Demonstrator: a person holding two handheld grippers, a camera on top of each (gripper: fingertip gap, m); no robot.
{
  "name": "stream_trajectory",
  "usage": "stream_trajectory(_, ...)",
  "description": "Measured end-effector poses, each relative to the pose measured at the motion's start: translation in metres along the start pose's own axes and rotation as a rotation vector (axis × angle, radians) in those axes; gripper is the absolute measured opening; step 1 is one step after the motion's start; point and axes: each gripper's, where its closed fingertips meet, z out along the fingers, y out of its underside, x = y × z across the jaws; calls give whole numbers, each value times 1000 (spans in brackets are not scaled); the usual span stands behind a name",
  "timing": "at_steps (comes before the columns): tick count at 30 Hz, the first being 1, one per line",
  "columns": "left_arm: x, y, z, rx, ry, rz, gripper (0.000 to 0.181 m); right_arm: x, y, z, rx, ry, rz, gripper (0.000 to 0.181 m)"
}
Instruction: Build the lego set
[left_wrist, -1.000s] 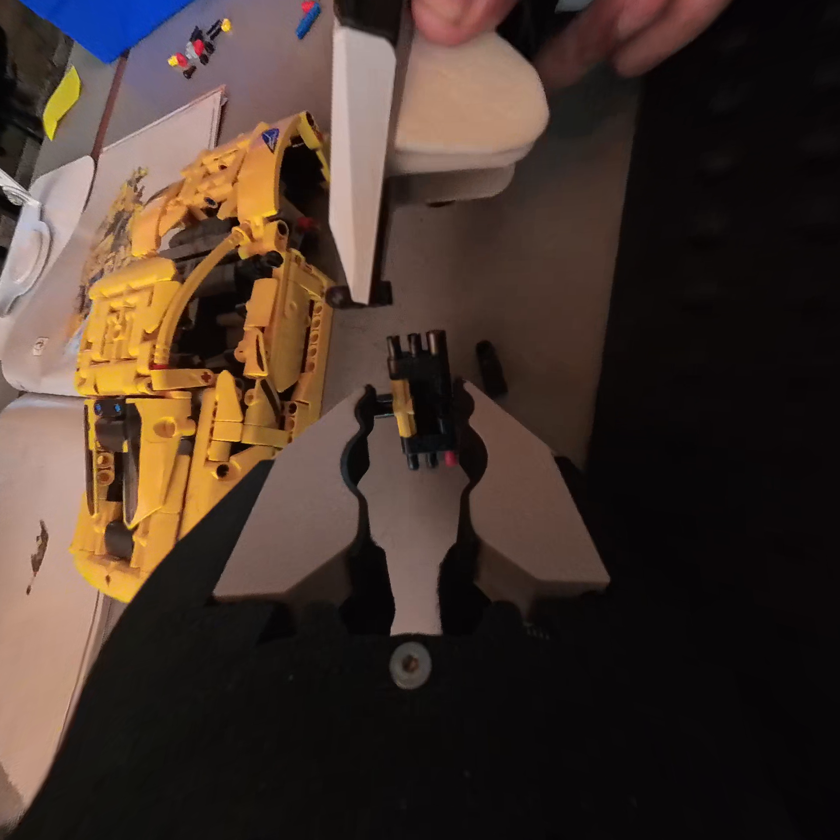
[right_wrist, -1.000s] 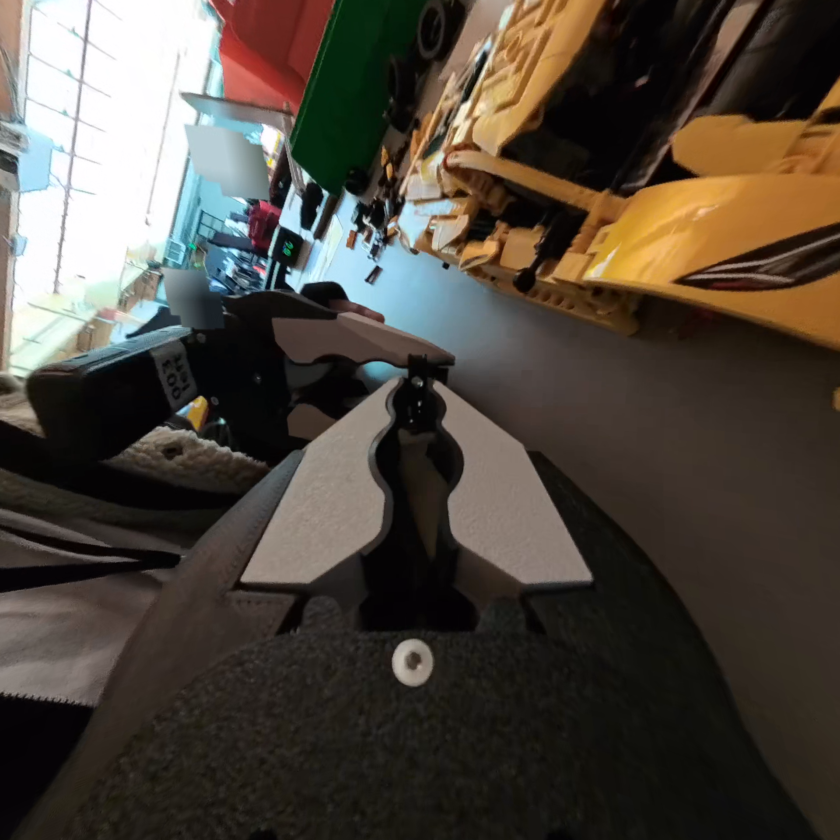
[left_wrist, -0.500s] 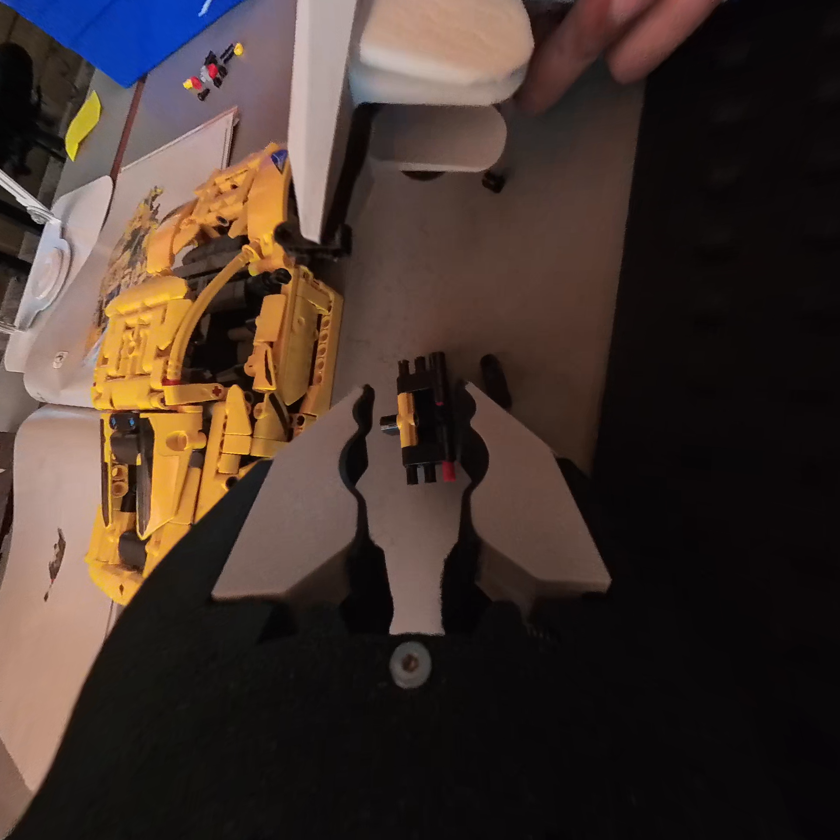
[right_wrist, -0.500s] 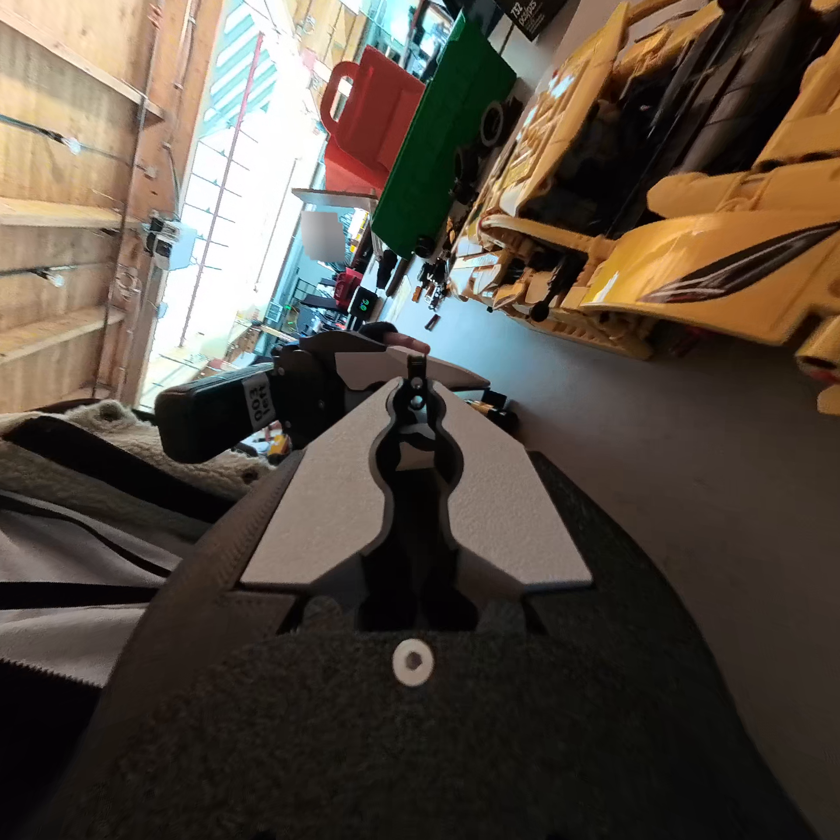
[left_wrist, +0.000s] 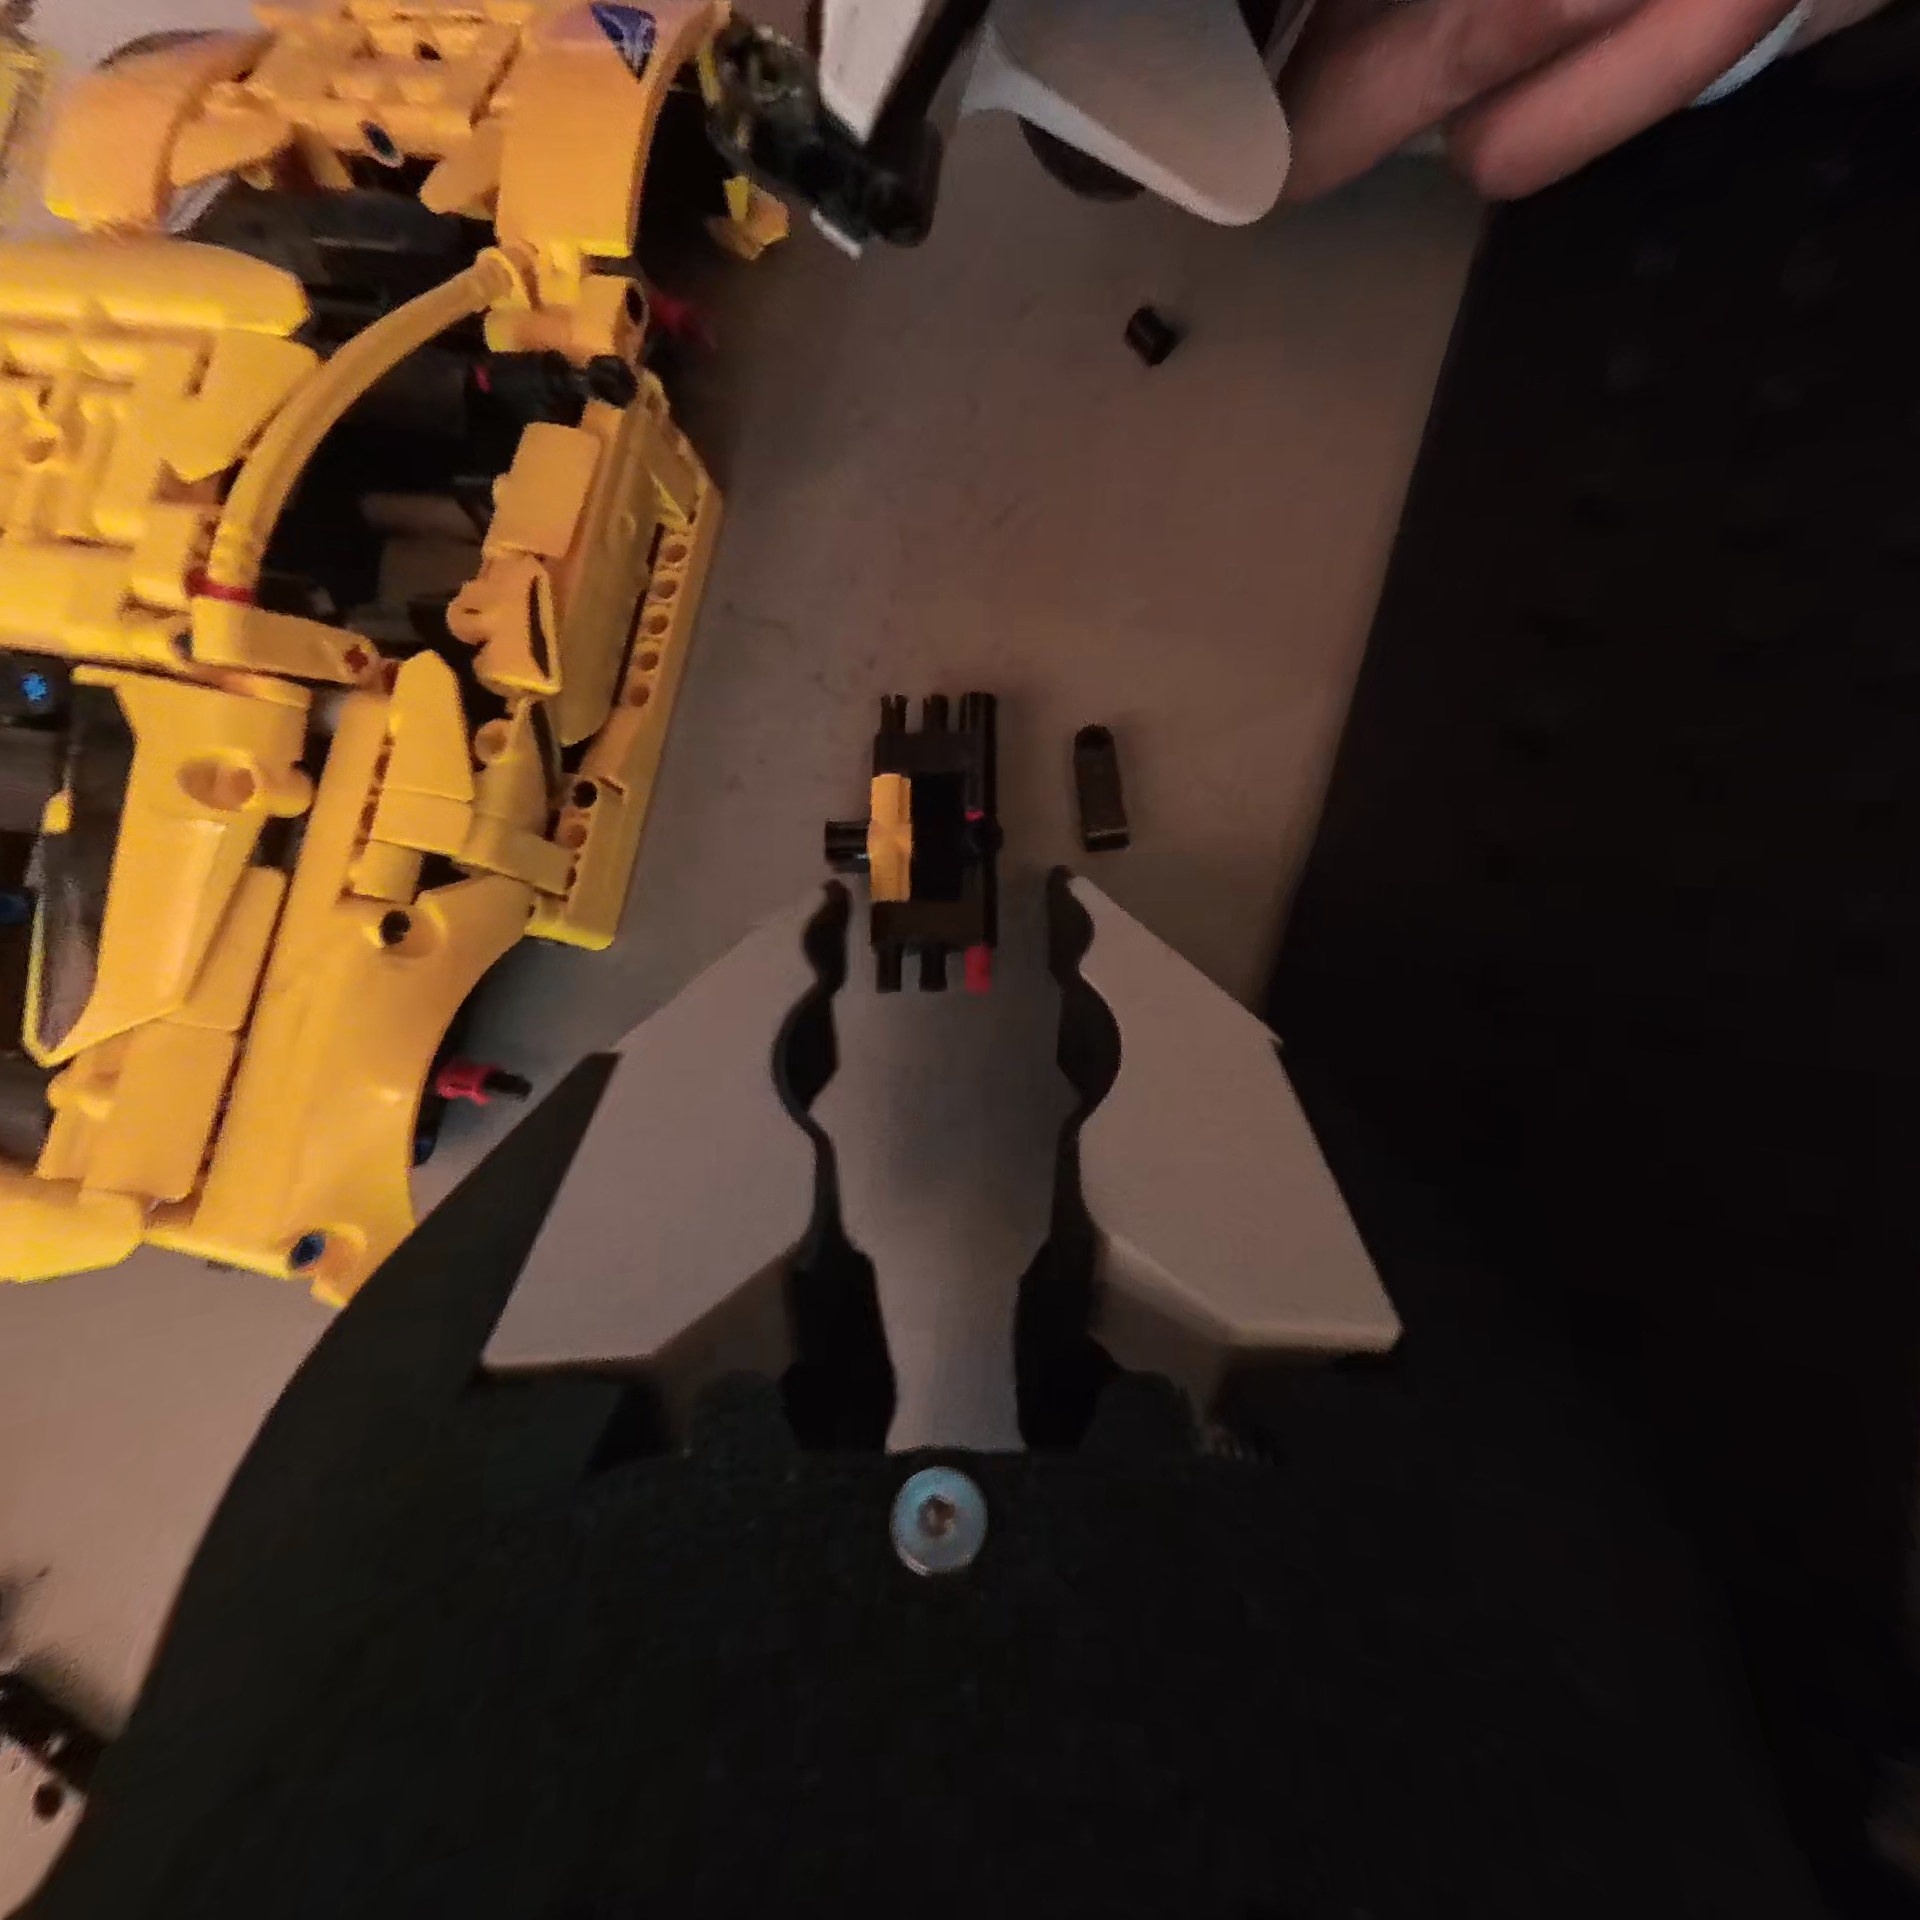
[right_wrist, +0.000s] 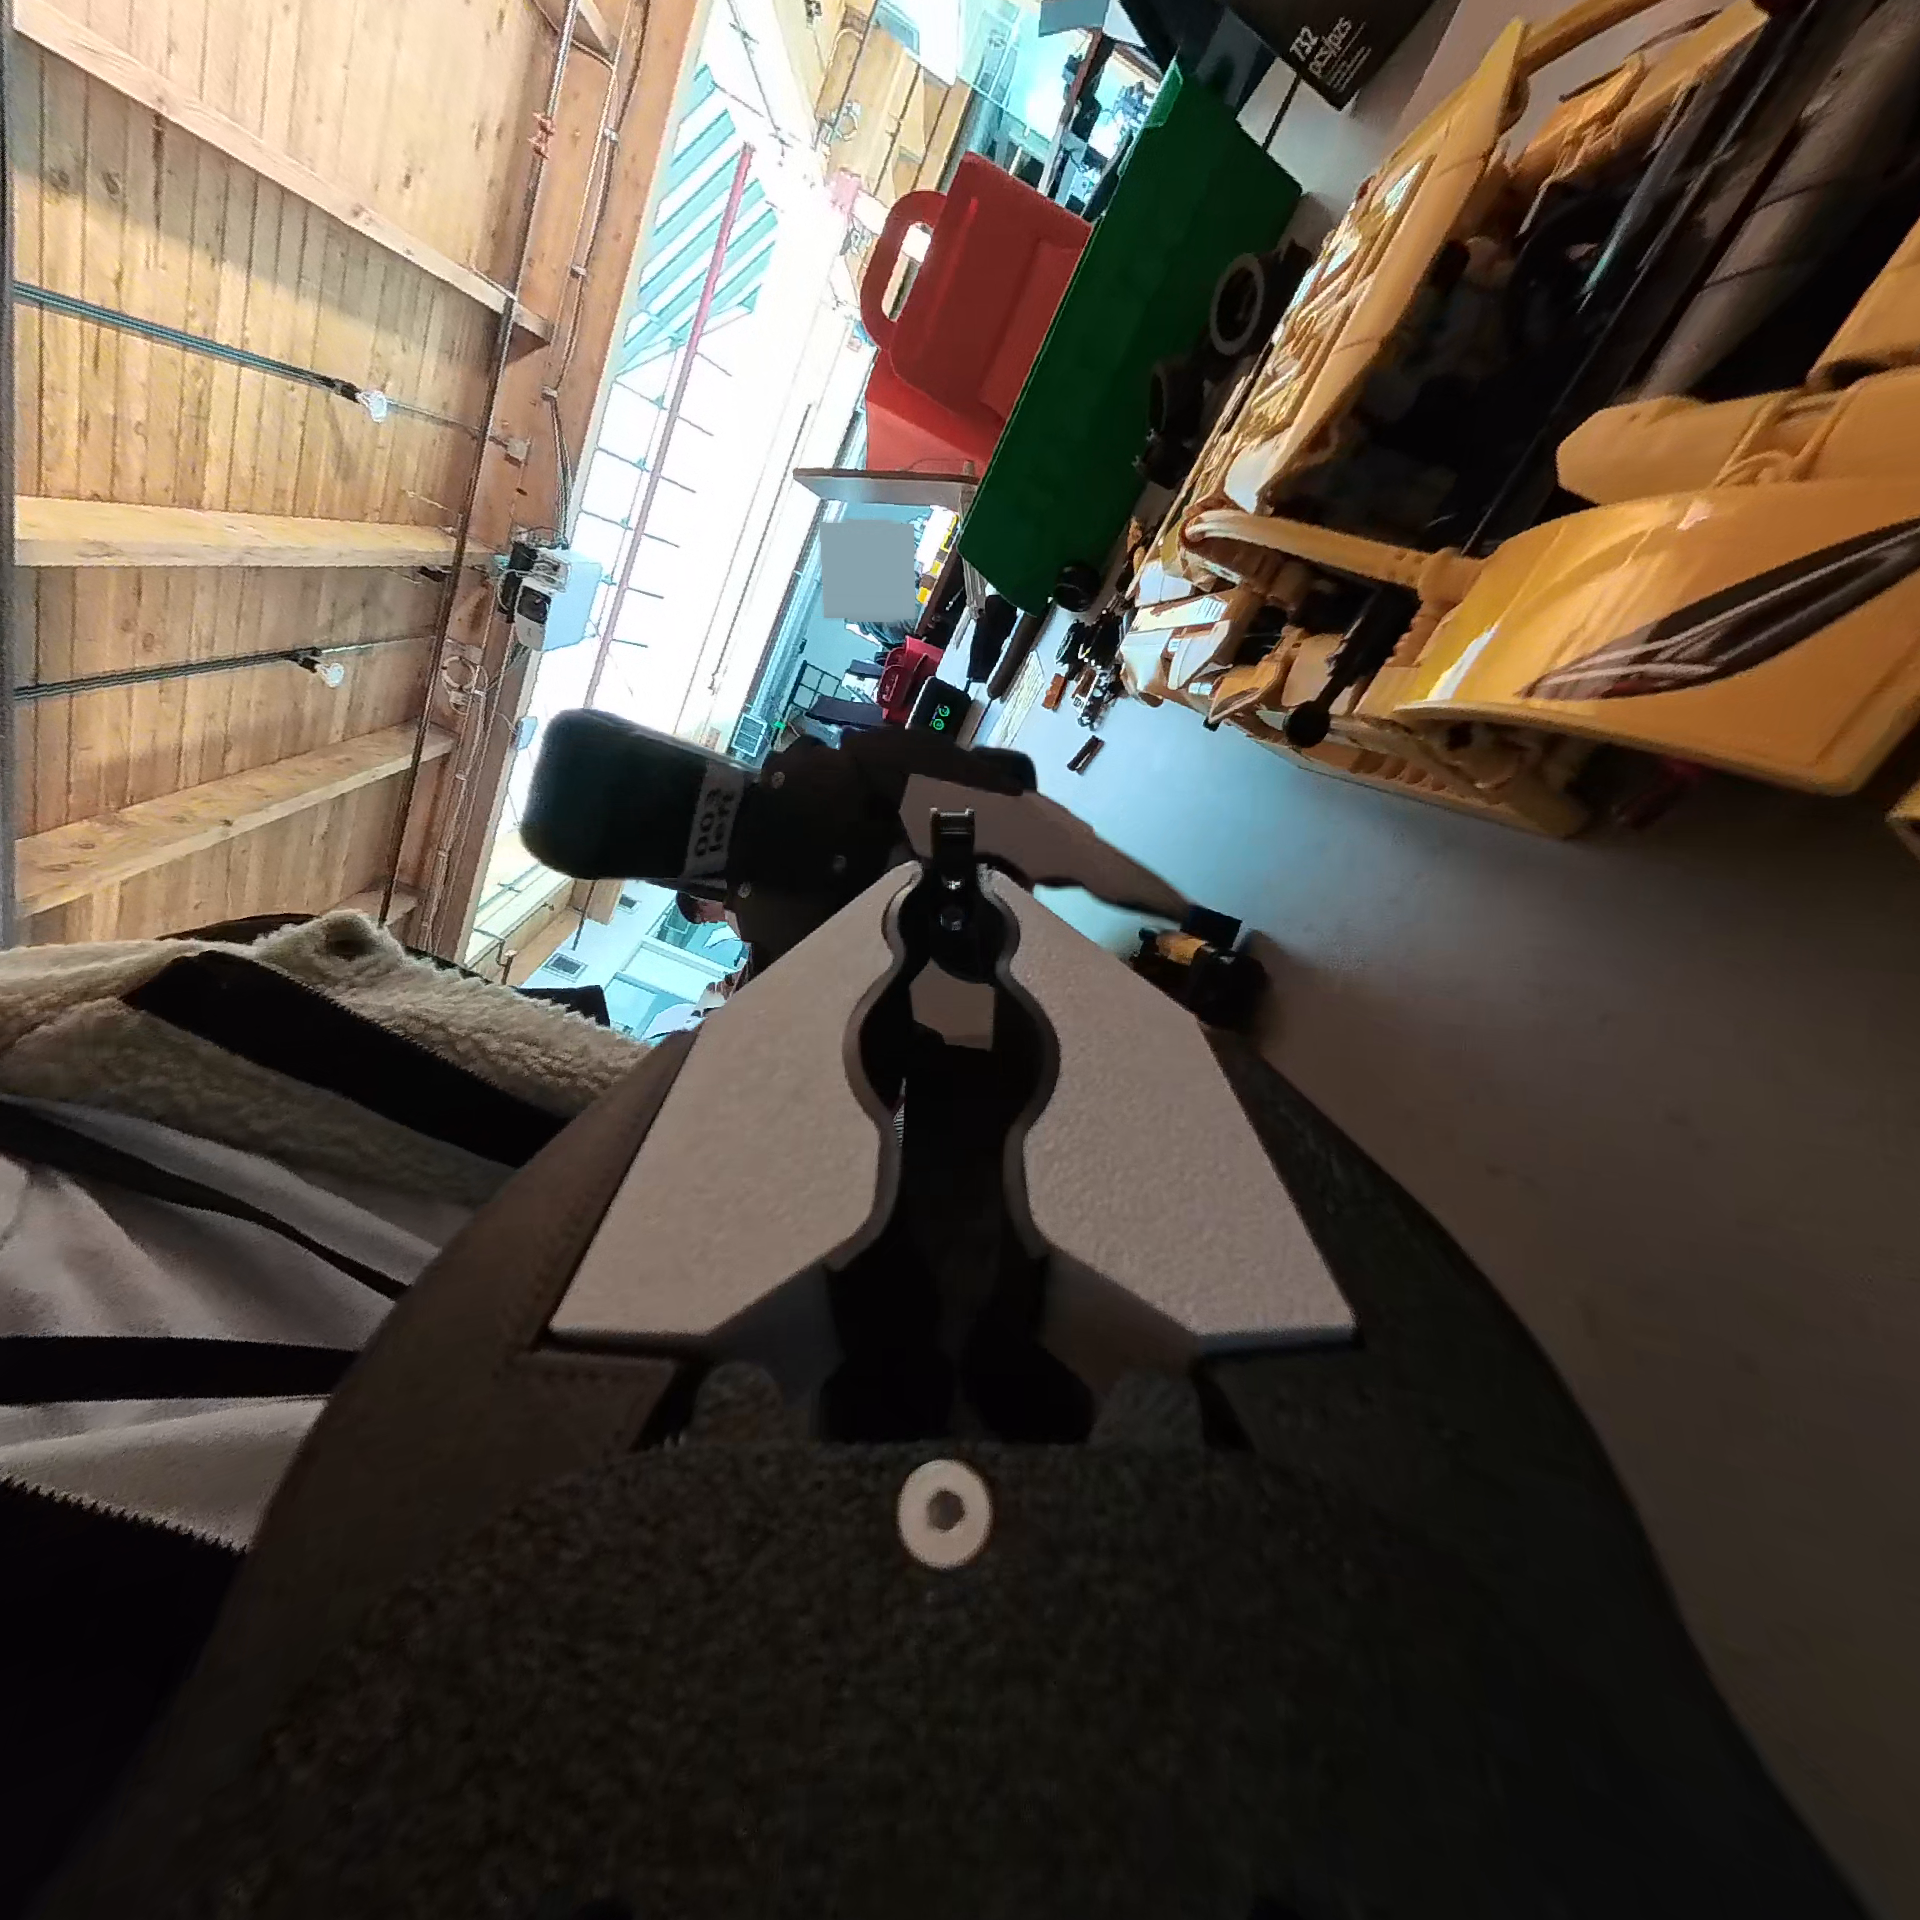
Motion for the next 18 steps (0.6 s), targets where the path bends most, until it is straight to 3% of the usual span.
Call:
stream_trajectory(1,3,-2,2,0,17,16,26,0,0,0,-2,3,1,5)
stream_trajectory(5,-1,-12,7,10,-61,145,24,11,-2,-3,3,75,-6,5)
stream_trajectory(7,-5,-22,2,90,-124,203,24,15,0,-8,-33,110,-31,5)
stream_trajectory(12,-5,-40,-11,250,-176,249,24,24,11,-8,-117,137,-4,5)
stream_trajectory(18,-4,-42,-17,285,-142,201,24,27,17,-3,-156,158,-11,5)
